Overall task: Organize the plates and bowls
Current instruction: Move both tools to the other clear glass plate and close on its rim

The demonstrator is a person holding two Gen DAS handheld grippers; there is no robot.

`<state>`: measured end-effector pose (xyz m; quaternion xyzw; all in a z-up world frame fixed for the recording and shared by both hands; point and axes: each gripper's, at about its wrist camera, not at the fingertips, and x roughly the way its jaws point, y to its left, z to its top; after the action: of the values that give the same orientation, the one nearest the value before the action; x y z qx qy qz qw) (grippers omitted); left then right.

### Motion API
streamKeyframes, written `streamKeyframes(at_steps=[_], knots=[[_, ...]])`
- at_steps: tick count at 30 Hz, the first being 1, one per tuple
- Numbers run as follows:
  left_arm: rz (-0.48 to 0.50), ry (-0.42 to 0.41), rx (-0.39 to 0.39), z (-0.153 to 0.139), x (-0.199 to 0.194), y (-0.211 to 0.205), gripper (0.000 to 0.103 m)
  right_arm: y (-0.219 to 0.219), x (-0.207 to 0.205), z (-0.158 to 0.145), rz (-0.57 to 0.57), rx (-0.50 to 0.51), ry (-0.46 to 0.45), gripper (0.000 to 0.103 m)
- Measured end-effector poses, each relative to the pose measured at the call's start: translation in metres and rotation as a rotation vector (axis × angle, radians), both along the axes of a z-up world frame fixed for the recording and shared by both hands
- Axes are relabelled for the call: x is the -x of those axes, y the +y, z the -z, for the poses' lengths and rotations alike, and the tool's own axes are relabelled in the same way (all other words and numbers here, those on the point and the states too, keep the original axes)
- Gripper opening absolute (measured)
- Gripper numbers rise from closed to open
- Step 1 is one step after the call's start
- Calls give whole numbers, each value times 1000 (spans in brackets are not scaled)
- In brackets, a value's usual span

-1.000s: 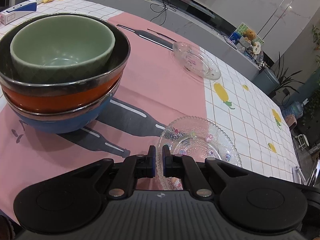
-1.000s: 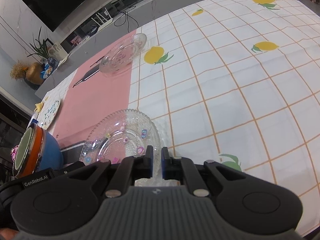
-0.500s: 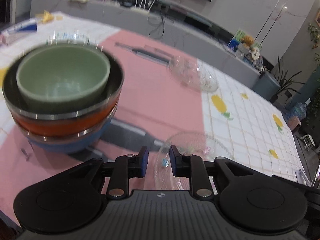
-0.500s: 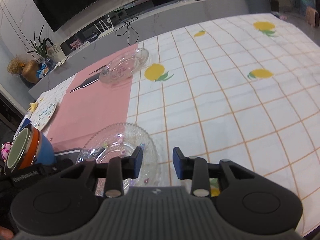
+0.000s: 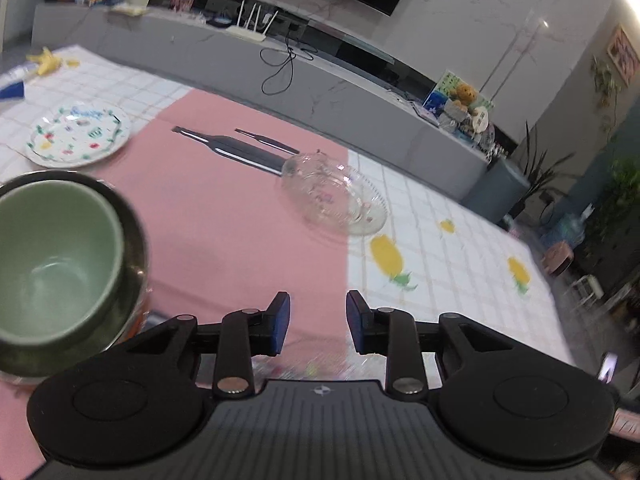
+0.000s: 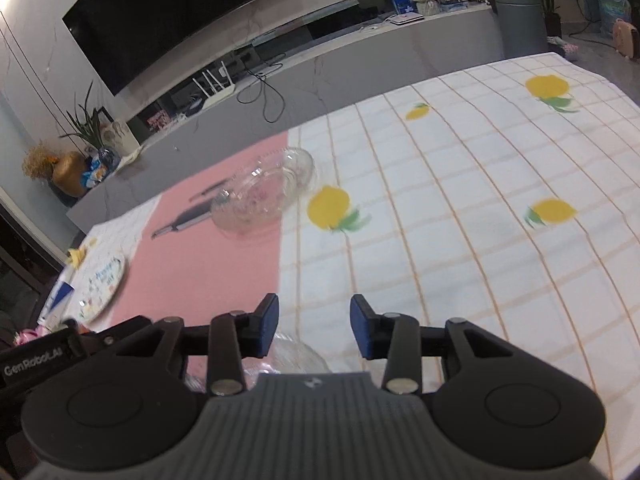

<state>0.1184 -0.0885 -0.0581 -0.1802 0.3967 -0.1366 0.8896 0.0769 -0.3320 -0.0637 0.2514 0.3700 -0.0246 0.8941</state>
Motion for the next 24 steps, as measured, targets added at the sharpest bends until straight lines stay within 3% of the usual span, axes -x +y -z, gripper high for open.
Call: streamKeyframes(at_steps=[5, 12, 18, 24], knots=[[-29, -6, -34, -4, -24, -11, 34, -2, -29, -10, 12, -45, -20, 40], [-67, -3, -95, -7, -62, -20, 34, -6, -78, -8, 21, -29, -3, 40], [-164, 76, -21, 6, -103, -11, 34, -24, -116, 8, 67, -117, 34, 40], [-220, 116, 2, 27, -139, -16, 34, -40, -140, 23, 101, -197, 48, 40]])
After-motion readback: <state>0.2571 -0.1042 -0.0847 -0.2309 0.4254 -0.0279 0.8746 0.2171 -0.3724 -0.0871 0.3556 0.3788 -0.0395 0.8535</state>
